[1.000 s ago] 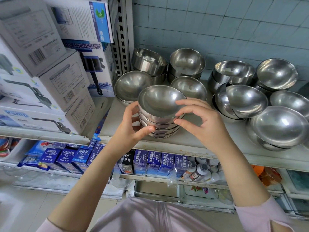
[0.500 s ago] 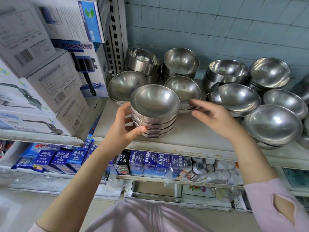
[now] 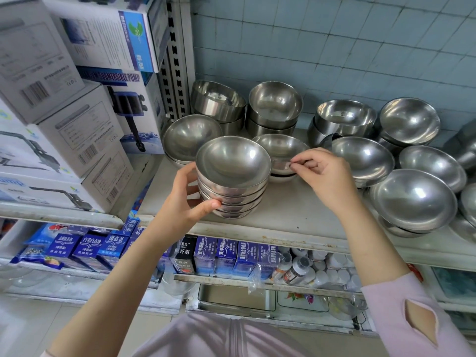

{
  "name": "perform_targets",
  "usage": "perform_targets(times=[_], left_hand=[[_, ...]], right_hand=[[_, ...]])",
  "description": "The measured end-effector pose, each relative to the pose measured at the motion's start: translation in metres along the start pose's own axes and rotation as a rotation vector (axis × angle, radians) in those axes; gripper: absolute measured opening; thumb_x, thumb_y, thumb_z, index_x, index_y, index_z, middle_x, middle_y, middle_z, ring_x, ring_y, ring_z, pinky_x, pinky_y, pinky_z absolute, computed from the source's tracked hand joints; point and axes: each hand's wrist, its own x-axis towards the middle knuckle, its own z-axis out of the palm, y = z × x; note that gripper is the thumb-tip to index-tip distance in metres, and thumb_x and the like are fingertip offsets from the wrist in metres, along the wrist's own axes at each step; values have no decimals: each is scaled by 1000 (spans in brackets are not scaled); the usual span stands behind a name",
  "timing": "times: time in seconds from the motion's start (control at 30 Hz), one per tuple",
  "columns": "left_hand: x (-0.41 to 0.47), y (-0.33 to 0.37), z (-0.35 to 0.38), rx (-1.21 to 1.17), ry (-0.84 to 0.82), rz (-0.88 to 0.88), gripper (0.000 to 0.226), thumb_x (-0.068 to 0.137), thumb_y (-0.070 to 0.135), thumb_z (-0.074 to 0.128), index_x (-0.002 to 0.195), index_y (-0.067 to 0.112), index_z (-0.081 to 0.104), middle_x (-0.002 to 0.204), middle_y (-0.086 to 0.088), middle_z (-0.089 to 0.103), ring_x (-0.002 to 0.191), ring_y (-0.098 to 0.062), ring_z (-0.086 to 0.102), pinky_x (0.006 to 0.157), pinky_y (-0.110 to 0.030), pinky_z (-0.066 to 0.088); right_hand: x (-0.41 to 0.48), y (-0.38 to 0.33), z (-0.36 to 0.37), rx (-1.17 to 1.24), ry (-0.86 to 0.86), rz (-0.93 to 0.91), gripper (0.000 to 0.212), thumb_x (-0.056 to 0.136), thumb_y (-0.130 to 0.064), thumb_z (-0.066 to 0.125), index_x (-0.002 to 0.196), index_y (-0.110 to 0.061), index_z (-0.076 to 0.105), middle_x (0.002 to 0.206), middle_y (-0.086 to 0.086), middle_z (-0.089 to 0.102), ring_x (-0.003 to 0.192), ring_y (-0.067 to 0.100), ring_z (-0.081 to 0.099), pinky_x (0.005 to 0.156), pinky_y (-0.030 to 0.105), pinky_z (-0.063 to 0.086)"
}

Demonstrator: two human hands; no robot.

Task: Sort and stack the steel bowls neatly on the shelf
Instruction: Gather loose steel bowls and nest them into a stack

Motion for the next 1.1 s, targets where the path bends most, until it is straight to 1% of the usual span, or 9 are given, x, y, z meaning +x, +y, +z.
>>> perform_targets(times=[0.1,0.23,0.33,0.47,0.53,0.63,0.77,0.9,1.1], left_hand=[[0,-1,0,-3,6,-3,85,71,51,69,141,26,27,136,17,43,117,6,51,90,-7,43],[0,0,0,-15,14,-4,84,70,51,69,139,29,27,134,23,42,115,8,51,89,-7,43],[1,0,1,-17,22,-10,85,69,53,70,139,29,27,133,23,44,115,8,52,89,-8,43],[0,0,1,-8,31,-4,96,65,69,70,140,28,28,135,22,44,118,4,51,92,-10,44],[-1,1,1,-8,27,-7,96,66,64,71,142,24,28,136,18,44,117,5,51,90,-9,43],[0,0,1,-6,24,-13,88,70,51,70,142,21,28,135,11,46,114,7,53,89,-7,43],[0,-1,1,6,26,-17,86,74,43,73,143,19,28,135,7,47,114,7,52,90,-7,42],[0,-2,1,5,25,-11,86,71,51,70,141,22,28,135,9,47,117,5,51,92,-9,42],[1,-4,0,5,30,-14,85,70,52,70,139,25,29,135,5,47,118,2,52,93,-10,43]], right_hand=[[-1,-10,-6,1,80,-49,15,88,-10,74,90,-24,72,94,-1,69,79,16,64,76,23,53],[-3,-38,-19,93,135,-141,22,89,-12,73,91,-34,70,96,-3,69,82,20,67,79,29,53],[-7,-63,-18,163,73,-256,21,89,-11,72,93,-32,70,96,-6,68,84,19,67,81,32,54],[-16,-79,3,182,-86,-348,16,87,-7,73,94,-21,71,96,-6,66,83,9,65,79,21,50],[-19,-77,11,152,-133,-364,12,86,-6,75,93,-17,73,94,-5,67,82,9,64,77,18,49],[-20,-71,16,136,-160,-356,10,84,-7,76,92,-13,76,94,-1,70,79,10,63,75,17,48],[-22,-64,19,125,-172,-357,9,84,-8,77,92,-11,76,93,-4,70,79,12,64,75,19,50],[-22,-60,19,137,-174,-353,9,84,-8,78,93,-10,76,94,-5,70,80,14,66,76,21,52],[-21,-57,21,153,-178,-344,9,83,-7,78,92,-11,77,93,-5,71,79,14,67,75,22,52]])
